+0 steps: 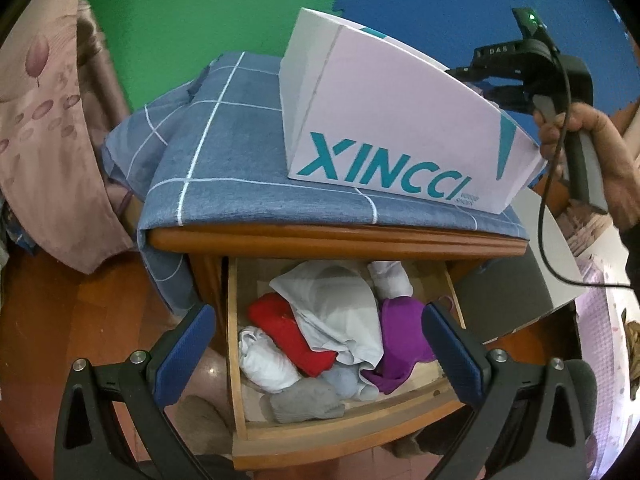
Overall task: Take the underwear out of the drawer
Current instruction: 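Carry the lace underwear into the white box and open the right gripper, then reach the left gripper into the drawer toward the purple bra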
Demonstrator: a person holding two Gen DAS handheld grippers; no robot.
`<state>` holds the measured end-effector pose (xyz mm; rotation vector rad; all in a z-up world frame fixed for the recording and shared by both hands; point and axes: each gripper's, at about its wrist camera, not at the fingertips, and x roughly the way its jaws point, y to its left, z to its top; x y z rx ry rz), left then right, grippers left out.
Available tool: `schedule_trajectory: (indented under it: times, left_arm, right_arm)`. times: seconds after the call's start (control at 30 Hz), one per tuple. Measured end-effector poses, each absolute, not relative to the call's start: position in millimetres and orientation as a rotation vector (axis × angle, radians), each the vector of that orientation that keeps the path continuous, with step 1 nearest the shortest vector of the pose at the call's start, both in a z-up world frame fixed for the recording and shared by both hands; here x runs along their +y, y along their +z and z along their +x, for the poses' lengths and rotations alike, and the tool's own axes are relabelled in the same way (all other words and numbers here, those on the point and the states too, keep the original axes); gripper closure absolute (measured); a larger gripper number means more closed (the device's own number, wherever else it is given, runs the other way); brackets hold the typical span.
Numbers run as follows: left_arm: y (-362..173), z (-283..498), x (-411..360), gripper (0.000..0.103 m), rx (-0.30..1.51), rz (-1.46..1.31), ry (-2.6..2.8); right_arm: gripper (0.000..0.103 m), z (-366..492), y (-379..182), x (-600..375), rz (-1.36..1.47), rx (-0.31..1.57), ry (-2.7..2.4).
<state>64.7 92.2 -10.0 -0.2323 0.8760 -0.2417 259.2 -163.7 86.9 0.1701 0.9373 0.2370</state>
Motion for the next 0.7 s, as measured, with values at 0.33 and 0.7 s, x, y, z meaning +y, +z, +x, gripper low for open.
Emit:
schedule_trajectory:
  times: [0.33, 0.7]
  left_arm:
    - [-14.2, 65.1, 94.3, 0.001, 0.907, -0.253, -0.244]
    - [-32.4, 60.4, 29.6, 0.001, 1.007, -0.091, -0.393]
  right_arm:
    - [0.056, 125.9, 128.8, -213.8, 0.245, 0.506, 0.358]
    - [0.048, 10.9, -0.4, -325.4, 0.582, 0.681, 0.276]
